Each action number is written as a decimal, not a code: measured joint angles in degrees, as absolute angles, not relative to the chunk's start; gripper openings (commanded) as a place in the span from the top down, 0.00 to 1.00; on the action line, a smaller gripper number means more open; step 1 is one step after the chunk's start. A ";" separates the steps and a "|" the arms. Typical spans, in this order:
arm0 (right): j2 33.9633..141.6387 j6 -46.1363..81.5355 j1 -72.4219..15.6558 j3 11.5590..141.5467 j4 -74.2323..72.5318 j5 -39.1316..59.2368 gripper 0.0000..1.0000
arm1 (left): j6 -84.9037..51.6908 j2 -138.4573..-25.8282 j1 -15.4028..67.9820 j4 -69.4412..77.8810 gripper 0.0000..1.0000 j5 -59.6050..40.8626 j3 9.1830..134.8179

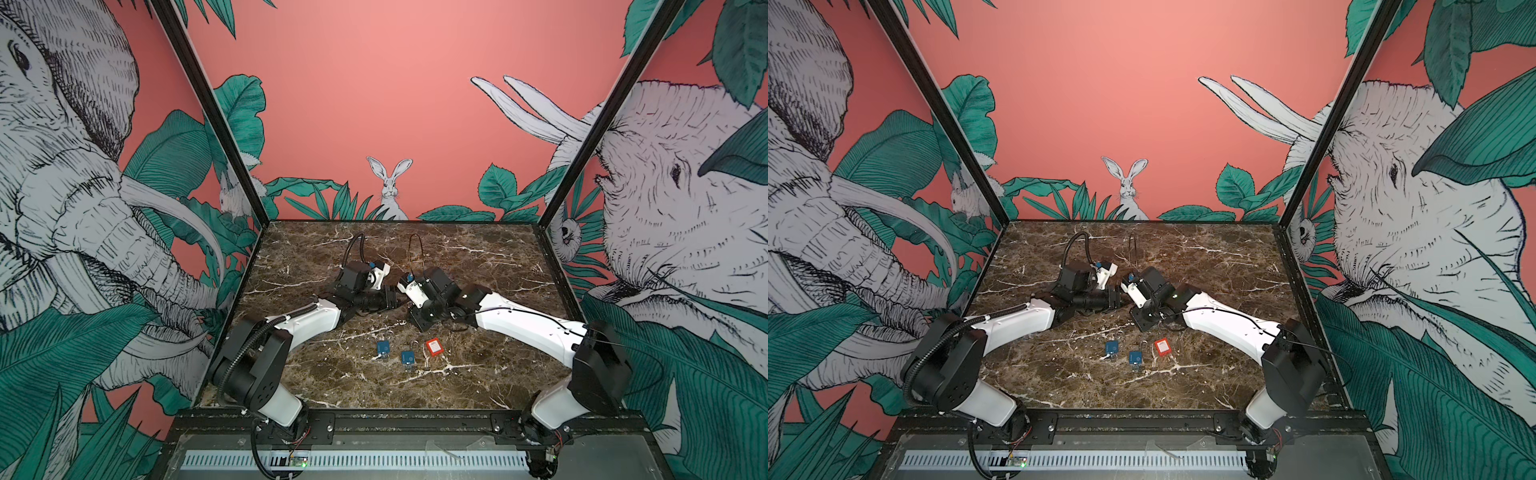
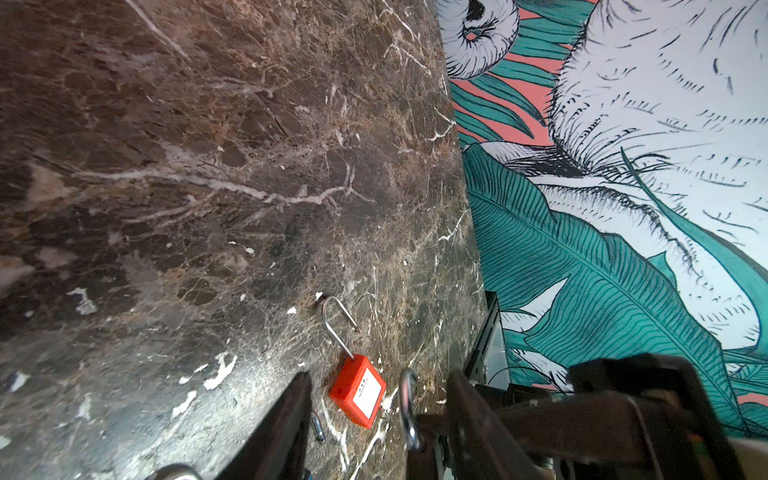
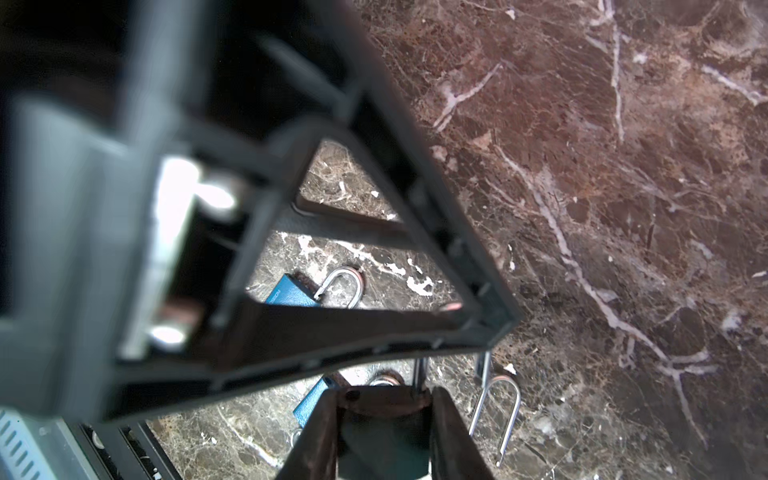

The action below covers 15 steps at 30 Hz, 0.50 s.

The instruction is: Lock with the key

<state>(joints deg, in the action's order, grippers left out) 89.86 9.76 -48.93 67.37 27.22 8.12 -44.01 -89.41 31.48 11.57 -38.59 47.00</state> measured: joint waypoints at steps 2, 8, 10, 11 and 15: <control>89.95 9.74 -49.08 67.66 27.31 7.79 0.78 | -44.21 -89.93 31.59 11.86 0.56 -38.76 47.00; 90.78 9.32 -49.15 68.90 27.70 6.96 0.77 | -44.47 -90.32 32.12 12.23 0.63 -39.64 47.03; 91.02 8.95 -49.19 69.21 27.79 6.70 0.77 | -44.60 -90.39 32.27 12.38 0.65 -39.92 47.03; 91.07 8.78 -49.21 69.32 27.83 6.57 0.77 | -44.66 -90.43 32.34 12.45 0.67 -40.01 47.03; 91.13 8.54 -49.47 69.45 28.12 6.00 0.76 | -45.17 -91.22 32.56 13.15 0.74 -40.64 47.46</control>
<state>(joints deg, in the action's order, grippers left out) 91.13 8.54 -49.47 69.45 28.12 6.00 -45.17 -91.22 32.56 13.15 -40.64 47.46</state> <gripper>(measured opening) 0.302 0.290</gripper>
